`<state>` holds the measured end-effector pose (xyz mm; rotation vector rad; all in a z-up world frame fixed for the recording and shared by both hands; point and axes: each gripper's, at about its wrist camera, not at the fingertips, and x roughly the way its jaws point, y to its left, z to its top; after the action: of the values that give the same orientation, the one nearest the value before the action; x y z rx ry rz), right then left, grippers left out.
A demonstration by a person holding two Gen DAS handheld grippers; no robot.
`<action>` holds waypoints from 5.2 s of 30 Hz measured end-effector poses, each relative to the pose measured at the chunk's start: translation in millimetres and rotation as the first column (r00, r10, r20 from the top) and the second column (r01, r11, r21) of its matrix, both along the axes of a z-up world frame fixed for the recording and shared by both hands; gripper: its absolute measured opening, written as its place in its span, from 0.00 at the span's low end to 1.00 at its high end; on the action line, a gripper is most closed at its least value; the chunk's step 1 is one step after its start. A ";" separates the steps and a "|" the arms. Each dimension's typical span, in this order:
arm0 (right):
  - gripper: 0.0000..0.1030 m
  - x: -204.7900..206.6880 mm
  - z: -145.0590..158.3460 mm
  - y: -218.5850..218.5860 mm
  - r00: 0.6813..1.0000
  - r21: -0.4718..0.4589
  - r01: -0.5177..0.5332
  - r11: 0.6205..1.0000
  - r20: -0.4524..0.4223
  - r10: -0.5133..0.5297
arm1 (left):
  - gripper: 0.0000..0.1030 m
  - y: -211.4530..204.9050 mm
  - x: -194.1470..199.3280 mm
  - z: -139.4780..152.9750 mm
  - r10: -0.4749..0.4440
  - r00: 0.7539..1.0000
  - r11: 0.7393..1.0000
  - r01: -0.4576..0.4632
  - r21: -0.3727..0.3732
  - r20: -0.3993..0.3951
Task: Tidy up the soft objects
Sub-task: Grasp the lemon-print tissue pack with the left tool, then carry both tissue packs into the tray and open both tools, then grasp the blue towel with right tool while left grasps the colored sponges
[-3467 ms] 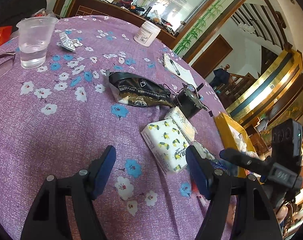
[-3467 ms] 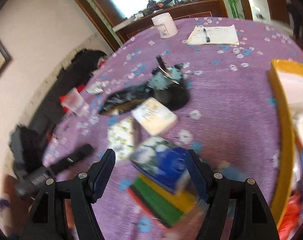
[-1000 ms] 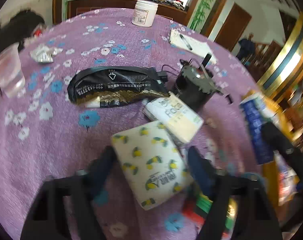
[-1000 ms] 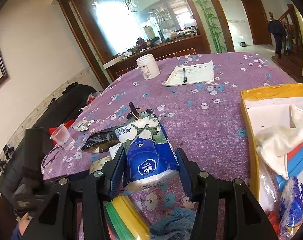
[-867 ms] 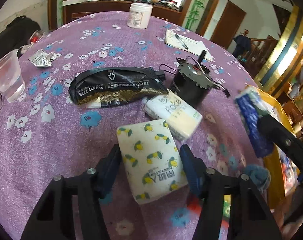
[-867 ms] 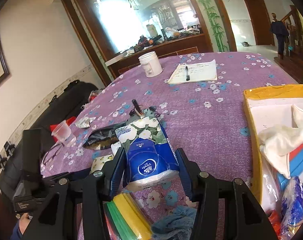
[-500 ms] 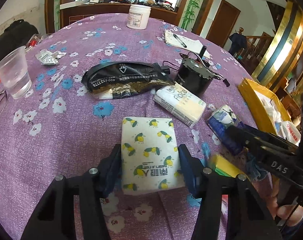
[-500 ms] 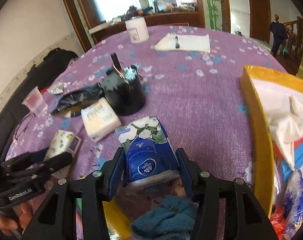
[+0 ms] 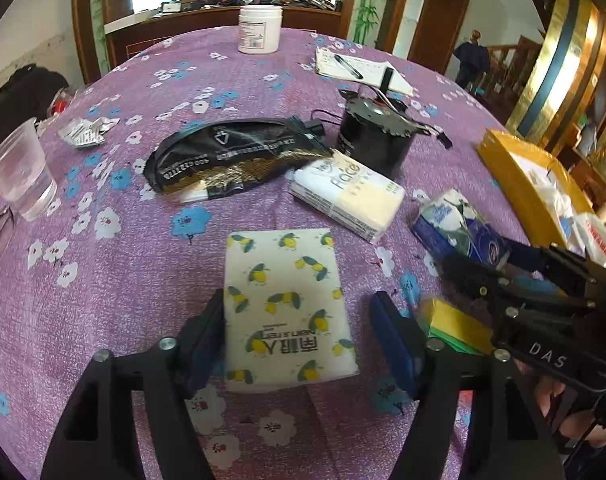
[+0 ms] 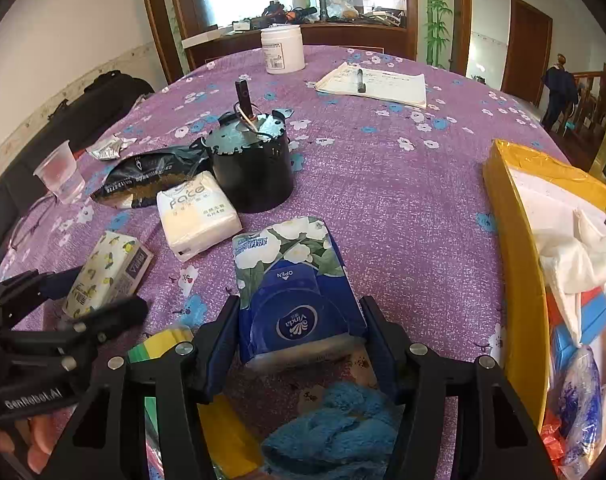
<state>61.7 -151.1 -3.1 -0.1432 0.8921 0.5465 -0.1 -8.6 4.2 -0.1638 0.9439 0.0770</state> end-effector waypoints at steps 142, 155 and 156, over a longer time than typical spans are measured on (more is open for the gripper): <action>0.70 -65.1 47.7 -88.4 0.995 0.315 0.079 0.946 -0.083 -0.055 | 0.75 -15.9 -22.2 17.7 -0.090 0.994 0.930 0.109 -0.352 0.068; 0.57 -46.0 10.4 -31.9 0.993 -0.099 0.117 0.988 0.020 -0.116 | 0.75 15.5 -38.6 9.4 -0.037 0.997 0.924 0.062 -0.377 0.074; 0.51 -44.5 11.4 -34.4 0.992 -0.094 0.127 0.987 0.023 -0.125 | 0.75 17.4 -39.8 8.8 -0.033 0.997 0.924 0.059 -0.378 0.075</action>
<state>17.2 -185.5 8.3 -0.1764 0.9044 0.3848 -39.9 8.7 13.0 -0.5003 0.8874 -0.1571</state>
